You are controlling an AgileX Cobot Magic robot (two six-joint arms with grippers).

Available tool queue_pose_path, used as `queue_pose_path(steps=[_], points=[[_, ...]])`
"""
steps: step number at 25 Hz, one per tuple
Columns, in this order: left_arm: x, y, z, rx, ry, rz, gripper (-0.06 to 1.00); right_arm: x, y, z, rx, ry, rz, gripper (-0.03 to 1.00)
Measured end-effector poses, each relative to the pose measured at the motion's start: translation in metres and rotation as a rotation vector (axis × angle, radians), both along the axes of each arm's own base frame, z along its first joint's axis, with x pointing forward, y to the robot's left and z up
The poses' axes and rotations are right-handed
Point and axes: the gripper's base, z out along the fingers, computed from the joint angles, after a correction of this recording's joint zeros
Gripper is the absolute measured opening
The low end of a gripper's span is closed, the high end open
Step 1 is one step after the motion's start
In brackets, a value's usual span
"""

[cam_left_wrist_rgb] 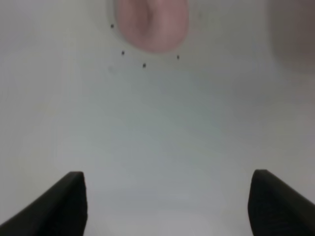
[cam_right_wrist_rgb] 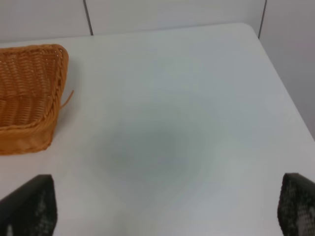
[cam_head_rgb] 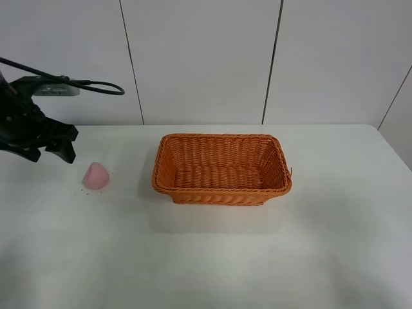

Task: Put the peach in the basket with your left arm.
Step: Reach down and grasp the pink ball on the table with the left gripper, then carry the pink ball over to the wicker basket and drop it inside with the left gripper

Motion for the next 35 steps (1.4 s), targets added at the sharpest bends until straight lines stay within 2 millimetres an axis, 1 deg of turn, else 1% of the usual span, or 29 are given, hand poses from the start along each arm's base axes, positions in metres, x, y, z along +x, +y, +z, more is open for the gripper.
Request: queue_pose_path(steps=[3, 4, 8, 11, 14, 16, 18, 20, 21, 22, 23, 24, 25, 26, 28, 29, 31, 33, 35], points=[[0.030, -0.003, -0.014, -0.018, 0.017, 0.007, 0.78, 0.000, 0.000, 0.000, 0.000, 0.000, 0.000, 0.69], [0.039, -0.003, -0.016, -0.023, 0.010, 0.010, 0.78, 0.000, 0.000, 0.000, 0.000, 0.000, 0.000, 0.69], [0.072, -0.006, -0.036, -0.040, -0.004, 0.020, 0.78, 0.000, 0.000, 0.000, 0.000, 0.000, 0.000, 0.69], [0.091, -0.006, -0.061, -0.038, 0.007, 0.023, 0.78, 0.000, 0.000, 0.000, 0.000, 0.000, 0.000, 0.69], [0.105, -0.006, -0.089, -0.029, 0.029, 0.024, 0.78, 0.000, 0.000, 0.000, 0.000, 0.000, 0.000, 0.69], [0.110, -0.003, -0.109, -0.022, 0.058, 0.029, 0.78, 0.000, 0.000, 0.000, 0.000, 0.000, 0.000, 0.69], [0.111, 0.000, -0.129, -0.020, 0.098, 0.036, 0.78, 0.000, 0.000, 0.000, 0.000, 0.000, 0.000, 0.69], [0.111, 0.002, -0.144, -0.012, 0.135, 0.037, 0.78, 0.000, 0.000, 0.000, 0.000, 0.000, 0.000, 0.69], [0.111, 0.003, -0.151, -0.008, 0.150, 0.036, 0.78, 0.000, 0.000, 0.000, 0.000, 0.000, 0.000, 0.69], [0.111, 0.004, -0.154, 0.001, 0.154, 0.030, 0.77, 0.000, 0.000, 0.000, 0.000, 0.000, 0.000, 0.69], [0.111, 0.004, -0.154, 0.000, 0.155, 0.032, 0.76, 0.000, 0.000, 0.000, 0.000, 0.000, 0.000, 0.69], [0.111, 0.004, -0.154, 0.000, 0.157, 0.035, 0.72, 0.000, 0.000, 0.000, 0.000, 0.000, 0.000, 0.69], [0.111, 0.004, -0.154, 0.000, 0.161, 0.039, 0.64, 0.000, 0.000, 0.000, 0.000, 0.000, 0.000, 0.69], [0.111, 0.004, -0.154, -0.003, 0.166, 0.046, 0.55, 0.000, 0.000, 0.000, 0.000, 0.000, 0.000, 0.69], [0.110, 0.004, -0.150, 0.003, 0.170, 0.046, 0.29, 0.000, 0.000, 0.000, 0.000, 0.000, 0.000, 0.69], [0.110, 0.005, -0.146, 0.009, 0.161, 0.043, 0.21, 0.000, 0.000, 0.000, 0.000, 0.000, 0.000, 0.69], [0.109, 0.006, -0.132, 0.017, 0.145, 0.037, 0.15, 0.000, 0.000, 0.000, 0.000, 0.000, 0.000, 0.69], [0.109, 0.006, -0.113, 0.017, 0.126, 0.035, 0.15, 0.000, 0.000, 0.000, 0.000, 0.000, 0.000, 0.69], [0.109, 0.006, -0.084, 0.014, 0.096, 0.033, 0.15, 0.000, 0.000, 0.000, 0.000, 0.000, 0.000, 0.69]])
